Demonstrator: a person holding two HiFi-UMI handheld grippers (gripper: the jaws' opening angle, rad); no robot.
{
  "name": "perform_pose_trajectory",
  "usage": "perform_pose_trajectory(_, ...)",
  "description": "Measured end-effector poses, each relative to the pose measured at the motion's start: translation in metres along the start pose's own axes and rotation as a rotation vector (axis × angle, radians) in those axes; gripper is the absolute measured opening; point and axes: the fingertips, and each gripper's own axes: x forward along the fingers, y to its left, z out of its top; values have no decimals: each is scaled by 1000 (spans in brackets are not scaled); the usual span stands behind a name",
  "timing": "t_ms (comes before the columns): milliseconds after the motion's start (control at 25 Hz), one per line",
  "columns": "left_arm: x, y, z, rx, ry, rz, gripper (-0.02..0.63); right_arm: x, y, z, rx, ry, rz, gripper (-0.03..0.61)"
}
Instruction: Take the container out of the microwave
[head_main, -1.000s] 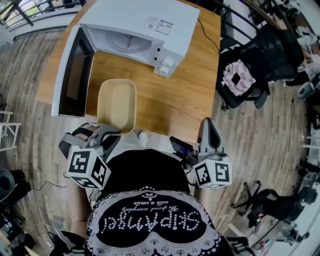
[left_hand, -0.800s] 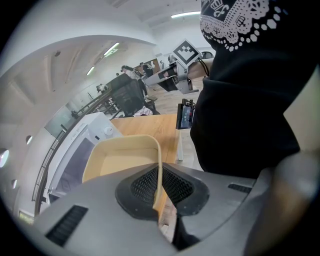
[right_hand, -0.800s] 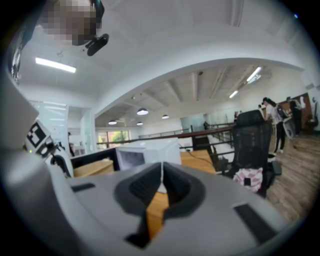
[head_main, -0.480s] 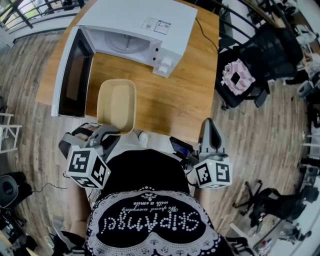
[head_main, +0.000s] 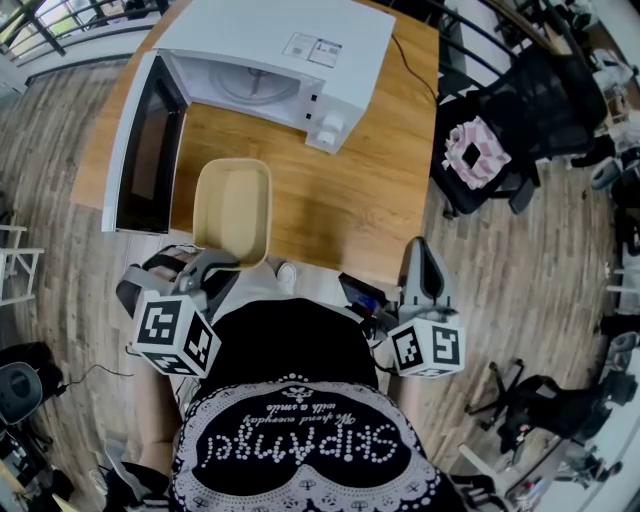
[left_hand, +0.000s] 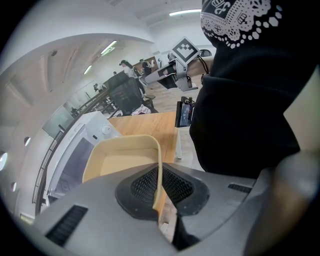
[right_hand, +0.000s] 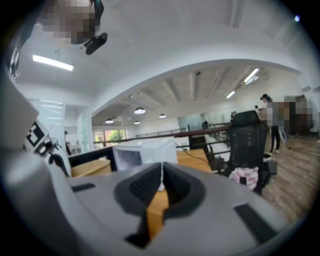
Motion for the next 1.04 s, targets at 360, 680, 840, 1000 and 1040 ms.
perform_pose_trajectory(360,1,-2,1,-1,3,0,40,0,-1,0,-12,-2,4,34)
perform_pose_trajectory(680,2,-1,4,4,1,4,40,2,-3,0,-13,-2,5,34)
perform_pose_trajectory(840,3,-1,5,7,6,2,40,1,-6,0,-9,-3,1,34)
perform_pose_trajectory(1000,3,1,8,12,11,2,40,1,-8,1,-6,-3,1,34)
perform_pose_trajectory(1040,3,2,9,13,12,2,40,2,-9,2,-6,-3,2,34)
